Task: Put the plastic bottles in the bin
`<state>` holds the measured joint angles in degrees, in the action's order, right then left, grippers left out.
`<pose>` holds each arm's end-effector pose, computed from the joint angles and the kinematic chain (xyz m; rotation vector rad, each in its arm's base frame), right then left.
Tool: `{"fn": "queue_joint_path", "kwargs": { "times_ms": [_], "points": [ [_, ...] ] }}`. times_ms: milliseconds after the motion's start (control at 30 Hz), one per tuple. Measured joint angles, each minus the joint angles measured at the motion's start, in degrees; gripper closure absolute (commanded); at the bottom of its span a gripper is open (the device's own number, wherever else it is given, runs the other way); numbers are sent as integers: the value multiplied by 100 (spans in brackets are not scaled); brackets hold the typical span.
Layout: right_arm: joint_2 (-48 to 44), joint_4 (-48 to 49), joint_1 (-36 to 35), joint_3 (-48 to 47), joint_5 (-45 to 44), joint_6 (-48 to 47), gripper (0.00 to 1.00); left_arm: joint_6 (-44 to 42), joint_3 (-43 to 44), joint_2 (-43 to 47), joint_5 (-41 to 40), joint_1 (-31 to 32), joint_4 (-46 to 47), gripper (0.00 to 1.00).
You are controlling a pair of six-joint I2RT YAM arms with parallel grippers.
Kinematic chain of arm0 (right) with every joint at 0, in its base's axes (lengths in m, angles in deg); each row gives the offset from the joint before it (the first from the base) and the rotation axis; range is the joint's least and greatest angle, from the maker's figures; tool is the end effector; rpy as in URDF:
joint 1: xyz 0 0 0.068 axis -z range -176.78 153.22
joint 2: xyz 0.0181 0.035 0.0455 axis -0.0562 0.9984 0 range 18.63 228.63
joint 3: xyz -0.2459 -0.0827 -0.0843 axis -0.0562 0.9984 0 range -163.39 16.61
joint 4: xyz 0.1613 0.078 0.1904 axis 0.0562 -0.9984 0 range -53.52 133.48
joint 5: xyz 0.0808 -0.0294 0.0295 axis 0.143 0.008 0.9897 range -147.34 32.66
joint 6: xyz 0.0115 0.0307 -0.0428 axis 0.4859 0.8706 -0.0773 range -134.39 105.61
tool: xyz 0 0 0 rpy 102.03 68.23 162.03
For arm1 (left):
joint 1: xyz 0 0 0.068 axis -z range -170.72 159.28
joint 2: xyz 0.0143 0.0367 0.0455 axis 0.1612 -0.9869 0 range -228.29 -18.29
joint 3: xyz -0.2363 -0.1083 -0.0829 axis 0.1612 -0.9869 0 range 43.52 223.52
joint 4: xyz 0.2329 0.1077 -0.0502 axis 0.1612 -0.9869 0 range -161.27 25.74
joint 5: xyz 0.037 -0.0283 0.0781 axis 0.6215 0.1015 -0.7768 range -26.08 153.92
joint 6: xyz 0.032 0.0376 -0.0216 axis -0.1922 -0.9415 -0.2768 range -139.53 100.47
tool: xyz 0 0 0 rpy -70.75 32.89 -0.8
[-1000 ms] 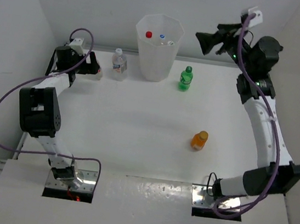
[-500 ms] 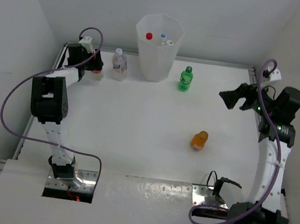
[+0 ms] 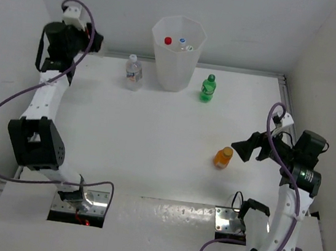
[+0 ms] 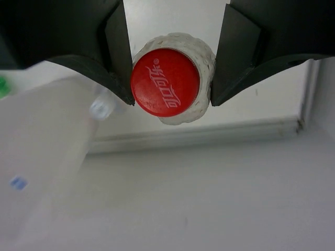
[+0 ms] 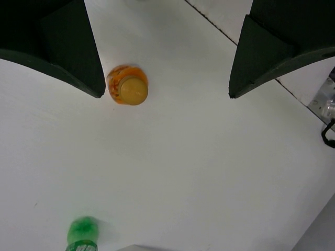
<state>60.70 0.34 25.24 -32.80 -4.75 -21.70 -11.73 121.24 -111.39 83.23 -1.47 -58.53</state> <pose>0.1376 -0.0250 0.3254 -0.2376 1.9810 0.6741 0.3878 0.0616 0.3520 -0.0333 1.7360 -0.2550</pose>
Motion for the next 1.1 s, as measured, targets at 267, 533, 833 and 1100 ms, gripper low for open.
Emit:
{"fn": "queue_joint_path", "kwargs": {
  "times_ms": [267,533,833,1100],
  "points": [
    [-173,-157,4,684,-96,258,0,256,2234,914,605,1362,76,83],
    [-455,-96,-44,922,-931,227,0,450,4188,-979,328,2662,240,82],
    [-883,-190,-166,1062,-1156,151,0,280,4677,-3077,-640,3053,-538,0],
    [-940,-114,-229,1596,-1010,144,0,310,4586,-2889,-861,3123,-706,0]
  ]
}}
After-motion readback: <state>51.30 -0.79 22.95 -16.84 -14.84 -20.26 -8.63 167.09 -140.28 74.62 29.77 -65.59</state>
